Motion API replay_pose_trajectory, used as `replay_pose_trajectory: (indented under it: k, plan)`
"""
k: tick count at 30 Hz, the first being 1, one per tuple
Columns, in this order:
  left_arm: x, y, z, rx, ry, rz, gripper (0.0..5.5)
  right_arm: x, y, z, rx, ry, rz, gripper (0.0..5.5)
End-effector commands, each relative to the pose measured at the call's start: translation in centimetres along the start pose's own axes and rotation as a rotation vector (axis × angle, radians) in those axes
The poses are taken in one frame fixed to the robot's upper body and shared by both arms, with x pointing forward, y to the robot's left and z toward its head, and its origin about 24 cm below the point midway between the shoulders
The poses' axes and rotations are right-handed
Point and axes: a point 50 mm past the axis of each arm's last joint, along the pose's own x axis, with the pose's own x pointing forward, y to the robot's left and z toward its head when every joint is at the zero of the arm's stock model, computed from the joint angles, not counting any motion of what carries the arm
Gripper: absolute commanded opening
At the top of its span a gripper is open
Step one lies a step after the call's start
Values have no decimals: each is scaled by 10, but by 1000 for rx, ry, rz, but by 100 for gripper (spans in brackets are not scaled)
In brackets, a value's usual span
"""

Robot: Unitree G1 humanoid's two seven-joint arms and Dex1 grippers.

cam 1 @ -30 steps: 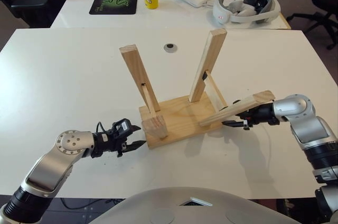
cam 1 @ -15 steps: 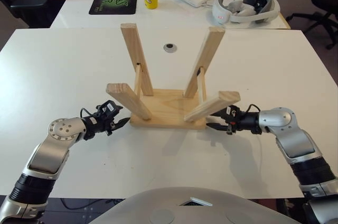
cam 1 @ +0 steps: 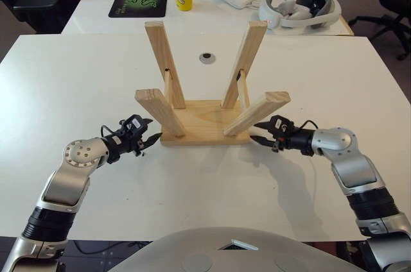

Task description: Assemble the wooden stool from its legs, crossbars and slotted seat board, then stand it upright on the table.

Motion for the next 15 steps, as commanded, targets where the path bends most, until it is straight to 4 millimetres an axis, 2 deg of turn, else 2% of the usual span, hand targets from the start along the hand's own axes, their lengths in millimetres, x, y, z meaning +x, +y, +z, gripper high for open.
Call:
replay_pose_trajectory:
  k: [1, 5, 7, 10, 15]
  plan:
    - [-6, 13, -3, 20, 20, 50, 255, -9, -21, 7, -52, 6, -67, 190]
    - [-10, 28, -3, 50, 35, 94, 255, -19, -48, 17, -83, -6, -128, 190]
    - [-10, 31, -2, 57, 26, 102, 255, -18, -57, 21, -80, -32, -156, 190]
    - [-4, 36, 4, 64, -11, 114, 255, -5, -61, 25, -54, -89, -172, 190]
    - [15, 36, 22, 39, -118, 122, 255, 31, -55, 37, -22, -169, -169, 190]
